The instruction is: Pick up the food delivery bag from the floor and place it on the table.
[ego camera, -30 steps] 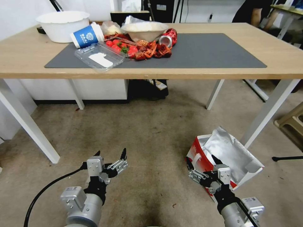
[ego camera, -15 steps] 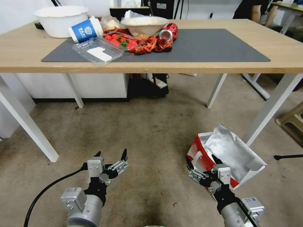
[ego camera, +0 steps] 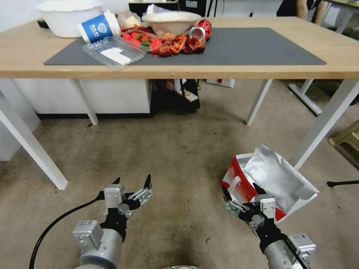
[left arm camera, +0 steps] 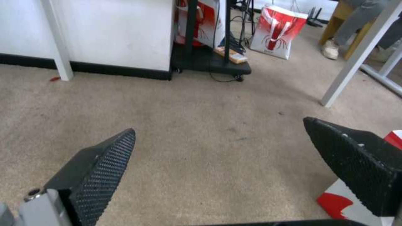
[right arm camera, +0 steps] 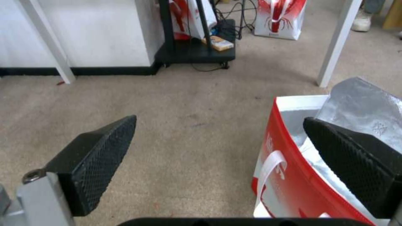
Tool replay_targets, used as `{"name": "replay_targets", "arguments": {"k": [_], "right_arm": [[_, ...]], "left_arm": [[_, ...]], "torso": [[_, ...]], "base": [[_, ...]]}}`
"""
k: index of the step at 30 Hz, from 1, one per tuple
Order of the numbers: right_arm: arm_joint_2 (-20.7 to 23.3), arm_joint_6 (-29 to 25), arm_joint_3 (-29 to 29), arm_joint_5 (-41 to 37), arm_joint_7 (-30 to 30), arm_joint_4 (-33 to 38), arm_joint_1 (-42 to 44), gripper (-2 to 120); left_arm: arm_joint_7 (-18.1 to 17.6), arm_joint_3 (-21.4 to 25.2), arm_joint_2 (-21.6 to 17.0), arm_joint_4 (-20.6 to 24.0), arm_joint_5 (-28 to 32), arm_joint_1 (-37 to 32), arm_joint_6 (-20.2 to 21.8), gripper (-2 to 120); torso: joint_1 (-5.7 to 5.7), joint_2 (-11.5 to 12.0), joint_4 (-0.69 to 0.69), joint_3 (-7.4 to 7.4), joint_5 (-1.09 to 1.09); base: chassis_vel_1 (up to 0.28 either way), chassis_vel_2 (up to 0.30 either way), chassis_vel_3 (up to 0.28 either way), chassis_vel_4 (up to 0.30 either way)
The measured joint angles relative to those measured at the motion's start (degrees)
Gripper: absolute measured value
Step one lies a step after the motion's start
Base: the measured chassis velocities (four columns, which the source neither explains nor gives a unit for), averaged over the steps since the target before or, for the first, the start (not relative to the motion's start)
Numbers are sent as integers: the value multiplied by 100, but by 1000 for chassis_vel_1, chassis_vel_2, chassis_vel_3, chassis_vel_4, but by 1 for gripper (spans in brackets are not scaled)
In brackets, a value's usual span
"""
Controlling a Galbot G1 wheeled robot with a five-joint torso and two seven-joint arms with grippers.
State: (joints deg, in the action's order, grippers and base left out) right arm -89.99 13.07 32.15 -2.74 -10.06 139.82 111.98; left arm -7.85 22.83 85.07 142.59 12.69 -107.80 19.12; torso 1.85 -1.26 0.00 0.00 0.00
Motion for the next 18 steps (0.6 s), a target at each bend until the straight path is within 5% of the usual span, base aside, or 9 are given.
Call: {"name": "replay_targets", "arguments": {"k": [14, 18], "right_arm": [[28, -9, -3, -14, 0, -59, -5, 100], [67, -33, 8, -84, 12, -44, 3, 100]], "left_arm": [[0, 31, 8, -5, 31, -8, -29, 100], [160, 59, -1, -103, 93, -11, -426, 100]], "torso": [[-1, -20, 0, 0, 0], [1, -30, 0, 0, 0]], "base": [[0, 0, 0, 0], [0, 0, 0, 0]]}}
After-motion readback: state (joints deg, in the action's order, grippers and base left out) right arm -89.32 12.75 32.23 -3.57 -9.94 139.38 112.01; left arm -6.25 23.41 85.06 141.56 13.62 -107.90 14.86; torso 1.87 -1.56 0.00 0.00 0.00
